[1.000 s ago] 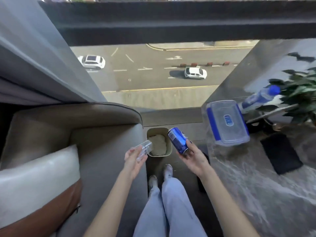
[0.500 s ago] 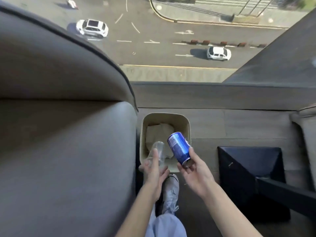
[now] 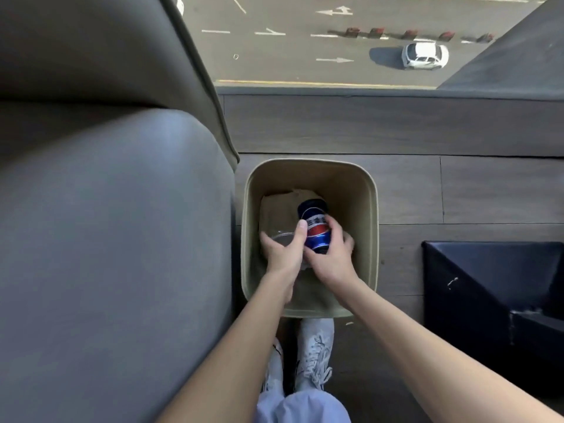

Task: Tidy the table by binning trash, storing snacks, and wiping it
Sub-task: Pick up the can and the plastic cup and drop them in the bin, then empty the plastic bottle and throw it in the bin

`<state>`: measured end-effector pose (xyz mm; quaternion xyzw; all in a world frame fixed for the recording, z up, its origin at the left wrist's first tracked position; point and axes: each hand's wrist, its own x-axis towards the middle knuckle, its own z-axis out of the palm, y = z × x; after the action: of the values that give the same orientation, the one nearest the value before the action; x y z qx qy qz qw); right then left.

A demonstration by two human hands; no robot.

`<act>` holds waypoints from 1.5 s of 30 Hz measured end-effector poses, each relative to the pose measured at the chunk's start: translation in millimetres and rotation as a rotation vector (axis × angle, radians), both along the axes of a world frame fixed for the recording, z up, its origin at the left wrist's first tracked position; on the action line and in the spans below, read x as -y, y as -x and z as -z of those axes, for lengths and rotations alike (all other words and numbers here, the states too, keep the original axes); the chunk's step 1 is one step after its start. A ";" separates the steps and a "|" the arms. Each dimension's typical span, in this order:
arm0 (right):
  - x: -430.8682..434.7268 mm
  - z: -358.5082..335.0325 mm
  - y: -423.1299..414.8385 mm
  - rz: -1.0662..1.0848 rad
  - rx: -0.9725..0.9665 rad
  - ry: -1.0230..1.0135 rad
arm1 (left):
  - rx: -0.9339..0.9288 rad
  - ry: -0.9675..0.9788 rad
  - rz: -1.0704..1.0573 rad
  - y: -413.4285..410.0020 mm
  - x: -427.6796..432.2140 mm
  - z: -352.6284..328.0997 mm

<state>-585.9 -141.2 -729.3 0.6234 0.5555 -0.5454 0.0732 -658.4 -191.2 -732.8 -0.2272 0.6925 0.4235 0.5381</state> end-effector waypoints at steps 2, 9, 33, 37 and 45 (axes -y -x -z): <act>4.3 -4.5 -2.7 -0.105 0.054 0.002 | -0.101 0.009 0.189 1.0 7.2 -7.5; 5.9 -85.9 -12.8 -0.321 0.149 -0.133 | -0.251 -0.009 0.719 17.0 33.6 -77.7; 95.0 -612.5 -200.4 -0.260 0.090 -0.457 | -0.717 0.049 1.721 -86.1 75.5 -630.8; 100.4 -655.7 -302.3 -0.030 0.167 -0.568 | -0.859 -0.070 1.925 -176.9 49.8 -672.7; 192.4 -706.8 -543.2 0.499 0.284 -0.626 | -1.073 -0.393 2.176 -382.1 46.0 -723.4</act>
<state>-42.7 -333.6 -22.5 0.7998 0.5109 -0.2600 -0.1781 -276.4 -237.2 -9.4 0.7565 0.5793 -0.1090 0.2831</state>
